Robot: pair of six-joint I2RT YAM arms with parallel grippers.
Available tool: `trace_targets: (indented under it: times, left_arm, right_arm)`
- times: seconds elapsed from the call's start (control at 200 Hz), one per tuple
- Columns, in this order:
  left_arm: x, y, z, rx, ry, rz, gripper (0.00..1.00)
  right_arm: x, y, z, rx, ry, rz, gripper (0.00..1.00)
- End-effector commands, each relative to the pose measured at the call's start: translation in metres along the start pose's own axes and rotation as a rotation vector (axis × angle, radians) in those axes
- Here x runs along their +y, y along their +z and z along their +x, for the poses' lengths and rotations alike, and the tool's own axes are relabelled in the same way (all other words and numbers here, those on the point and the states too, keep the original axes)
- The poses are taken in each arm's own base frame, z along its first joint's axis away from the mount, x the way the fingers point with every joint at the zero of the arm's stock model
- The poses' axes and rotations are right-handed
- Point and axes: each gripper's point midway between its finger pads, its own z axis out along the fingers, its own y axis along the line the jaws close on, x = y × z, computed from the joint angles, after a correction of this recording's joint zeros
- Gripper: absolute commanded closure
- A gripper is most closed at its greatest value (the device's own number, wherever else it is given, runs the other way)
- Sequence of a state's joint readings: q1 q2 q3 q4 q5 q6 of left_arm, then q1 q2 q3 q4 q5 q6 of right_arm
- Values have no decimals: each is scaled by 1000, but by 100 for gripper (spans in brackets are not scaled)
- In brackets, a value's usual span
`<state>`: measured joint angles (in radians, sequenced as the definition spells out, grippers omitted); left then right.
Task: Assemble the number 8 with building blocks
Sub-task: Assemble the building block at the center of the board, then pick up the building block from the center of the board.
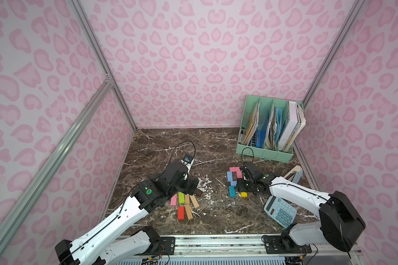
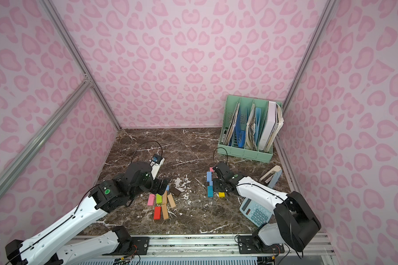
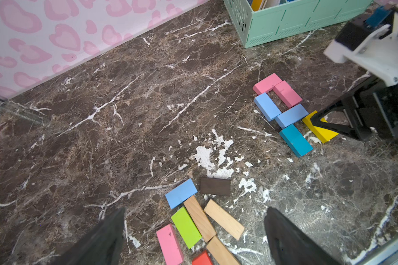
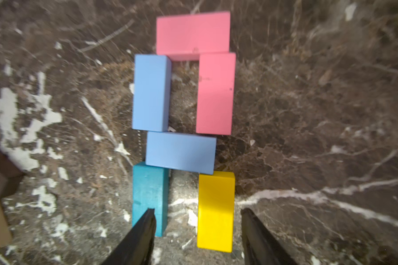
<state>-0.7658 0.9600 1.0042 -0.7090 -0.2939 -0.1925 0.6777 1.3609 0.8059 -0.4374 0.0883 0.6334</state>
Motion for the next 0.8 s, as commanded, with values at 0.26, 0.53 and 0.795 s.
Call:
trace_targets:
  times: [0.26,0.53,0.795]
  left_arm:
    - [30,41,42,236,-419,-141,2]
    - [35,64,67,339,-504,-154,2]
    - [43,86,91,429,-621,-209,3]
  right_arm:
    - [30,-64,-50,-254,-90,-174,24]
    - [46,-60,-37,-234,-125,-236,20]
    - [50,-49,-28,-211,-137,-235,19]
